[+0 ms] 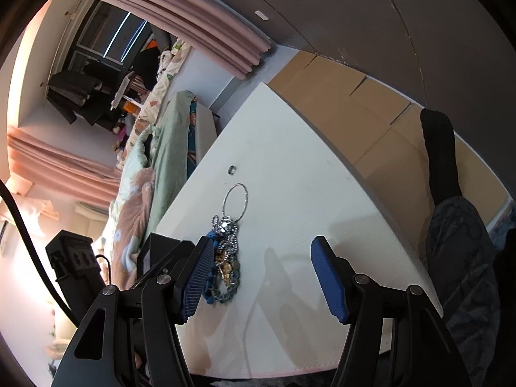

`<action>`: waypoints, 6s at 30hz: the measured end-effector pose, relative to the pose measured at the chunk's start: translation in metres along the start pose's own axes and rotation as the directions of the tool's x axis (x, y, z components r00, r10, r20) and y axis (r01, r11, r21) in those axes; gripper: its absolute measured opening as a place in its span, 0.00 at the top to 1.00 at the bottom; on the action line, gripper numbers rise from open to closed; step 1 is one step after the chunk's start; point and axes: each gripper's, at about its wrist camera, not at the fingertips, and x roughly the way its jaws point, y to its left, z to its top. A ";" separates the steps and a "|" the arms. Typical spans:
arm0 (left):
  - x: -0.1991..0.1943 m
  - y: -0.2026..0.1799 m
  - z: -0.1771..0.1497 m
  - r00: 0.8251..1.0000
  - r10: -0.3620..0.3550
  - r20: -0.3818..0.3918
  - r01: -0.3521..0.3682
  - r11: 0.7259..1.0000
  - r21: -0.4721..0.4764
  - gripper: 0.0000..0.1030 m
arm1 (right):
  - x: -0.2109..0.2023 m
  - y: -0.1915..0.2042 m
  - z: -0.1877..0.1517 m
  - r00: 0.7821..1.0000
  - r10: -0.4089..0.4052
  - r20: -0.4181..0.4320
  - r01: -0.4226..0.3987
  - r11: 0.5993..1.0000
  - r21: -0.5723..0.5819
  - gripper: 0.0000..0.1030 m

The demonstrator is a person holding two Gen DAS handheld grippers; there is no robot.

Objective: Organize jewelry
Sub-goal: 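Grasp and lift the blue flower ornament with the left tool while the right tool approaches the keychain, then place the blue ornament in the box with the left tool while the right tool grasps the silver keychain, then lower the silver keychain into the black box and open the right tool, then grasp the grey bead bracelet with gold butterfly using the left tool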

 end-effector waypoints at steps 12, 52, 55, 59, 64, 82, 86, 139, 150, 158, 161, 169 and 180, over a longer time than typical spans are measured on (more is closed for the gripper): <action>0.012 0.019 -0.006 1.000 0.014 -0.012 -0.015 0.995 -0.097 0.78 | 0.008 0.007 -0.003 1.000 0.000 -0.022 0.000 1.000 -0.006 0.39; -0.147 0.110 0.021 0.963 -0.031 0.269 0.113 0.949 -0.294 0.78 | 0.112 0.115 0.002 0.891 -0.446 -0.085 0.395 0.854 -0.337 0.39; -0.153 0.118 0.020 0.960 -0.033 0.279 0.122 0.943 -0.309 0.78 | 0.125 0.121 -0.004 0.860 -0.502 -0.097 0.433 0.815 -0.385 0.39; -0.159 0.125 0.018 0.957 -0.027 0.290 0.123 0.940 -0.319 0.78 | 0.132 0.127 -0.008 0.822 -0.565 -0.073 0.488 0.763 -0.424 0.48; -0.163 0.128 0.018 0.960 -0.024 0.280 0.117 0.939 -0.323 0.78 | 0.117 0.124 -0.001 0.843 -0.531 -0.085 0.468 0.803 -0.369 0.77; -0.157 0.139 0.018 0.967 -0.034 0.254 0.129 0.922 -0.365 0.29 | 0.029 0.190 0.004 0.943 -0.331 0.042 0.322 0.868 -0.378 0.82; -0.161 0.149 0.018 0.962 -0.033 0.273 0.143 0.908 -0.395 0.29 | 0.004 0.228 0.008 0.954 -0.279 0.109 0.299 0.858 -0.418 0.82; -0.198 0.204 0.007 0.932 0.012 0.363 0.191 0.834 -0.517 0.24 | 0.011 0.400 -0.017 0.982 -0.060 0.180 0.164 0.749 -0.642 0.82; -0.200 0.219 0.000 0.932 0.047 0.360 0.183 0.797 -0.576 0.24 | 0.063 0.346 -0.020 0.988 -0.131 0.086 0.157 0.797 -0.583 0.82; -0.195 0.219 0.002 0.939 0.039 0.343 0.176 0.801 -0.572 0.24 | 0.096 0.305 -0.020 0.982 -0.187 -0.010 0.155 0.843 -0.515 0.65; -0.191 0.217 0.003 0.945 0.035 0.326 0.165 0.809 -0.565 0.24 | 0.085 0.288 -0.018 0.984 -0.176 0.014 0.161 0.863 -0.479 0.47; -0.179 0.187 0.012 0.956 0.023 0.292 0.125 0.870 -0.477 0.24 | 0.037 0.230 -0.015 0.979 -0.194 0.058 0.201 0.901 -0.384 0.46; -0.143 0.118 0.014 0.979 -0.025 0.204 0.084 0.955 -0.285 0.24 | -0.022 0.154 -0.011 0.966 -0.238 0.102 0.256 0.936 -0.242 0.41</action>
